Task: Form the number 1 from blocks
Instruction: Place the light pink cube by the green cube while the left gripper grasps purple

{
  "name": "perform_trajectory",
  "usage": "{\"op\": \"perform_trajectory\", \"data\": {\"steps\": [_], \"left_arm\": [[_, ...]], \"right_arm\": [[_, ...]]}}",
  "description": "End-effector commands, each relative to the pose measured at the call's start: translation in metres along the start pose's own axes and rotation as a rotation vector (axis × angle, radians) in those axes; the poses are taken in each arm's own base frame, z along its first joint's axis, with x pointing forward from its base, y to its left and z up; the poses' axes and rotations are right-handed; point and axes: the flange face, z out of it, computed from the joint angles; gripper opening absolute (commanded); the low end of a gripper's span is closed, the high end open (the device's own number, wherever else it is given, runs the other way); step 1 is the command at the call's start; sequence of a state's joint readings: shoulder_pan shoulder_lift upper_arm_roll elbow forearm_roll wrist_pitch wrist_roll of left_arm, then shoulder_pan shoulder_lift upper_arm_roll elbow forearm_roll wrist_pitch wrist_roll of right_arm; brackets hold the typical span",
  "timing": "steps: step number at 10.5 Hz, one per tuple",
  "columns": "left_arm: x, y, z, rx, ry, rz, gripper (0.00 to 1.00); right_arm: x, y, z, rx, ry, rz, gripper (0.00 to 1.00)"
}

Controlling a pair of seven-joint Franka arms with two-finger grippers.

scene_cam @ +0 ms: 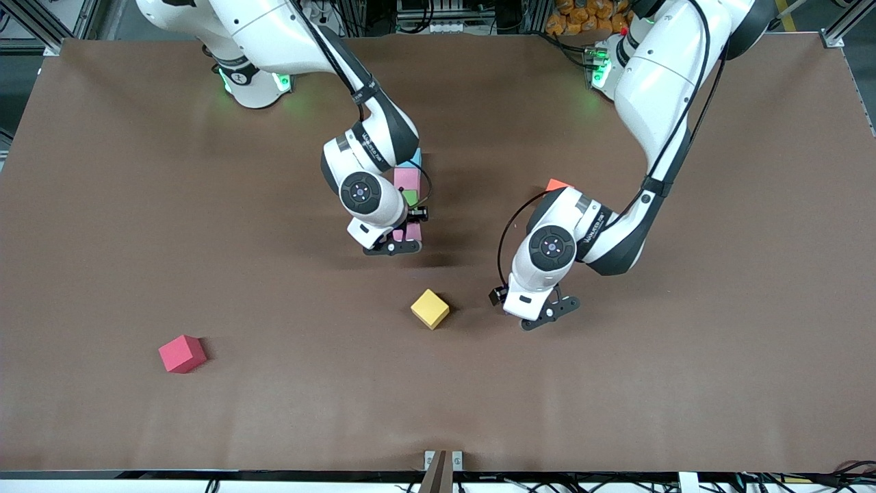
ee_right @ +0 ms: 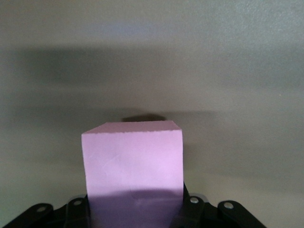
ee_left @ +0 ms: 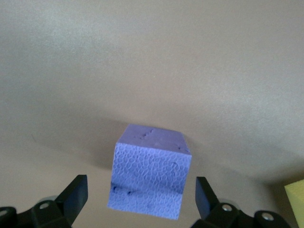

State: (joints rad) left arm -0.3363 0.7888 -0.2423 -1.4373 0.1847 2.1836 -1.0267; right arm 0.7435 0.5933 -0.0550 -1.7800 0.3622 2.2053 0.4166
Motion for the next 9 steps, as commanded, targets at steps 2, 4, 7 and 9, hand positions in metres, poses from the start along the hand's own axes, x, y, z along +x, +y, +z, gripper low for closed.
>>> {"op": "perform_trajectory", "data": {"steps": [2,4,7,9], "left_arm": [[0.002,0.009,0.019,-0.034,0.011,-0.009,1.0],[0.0,0.012,0.032,-0.043,0.021,0.007,1.0],[0.002,0.008,0.038,-0.012,0.06,0.107,0.55],[0.005,0.006,0.035,-0.01,0.066,0.134,0.0]], "right_arm": [[-0.009,0.0,0.0,-0.022,-0.006,0.002,0.47],[-0.005,0.008,-0.005,-0.032,-0.014,0.015,1.0],[0.013,0.031,-0.049,-0.006,0.02,0.038,1.0],[0.026,0.047,-0.093,0.007,-0.011,0.047,1.0]]}}
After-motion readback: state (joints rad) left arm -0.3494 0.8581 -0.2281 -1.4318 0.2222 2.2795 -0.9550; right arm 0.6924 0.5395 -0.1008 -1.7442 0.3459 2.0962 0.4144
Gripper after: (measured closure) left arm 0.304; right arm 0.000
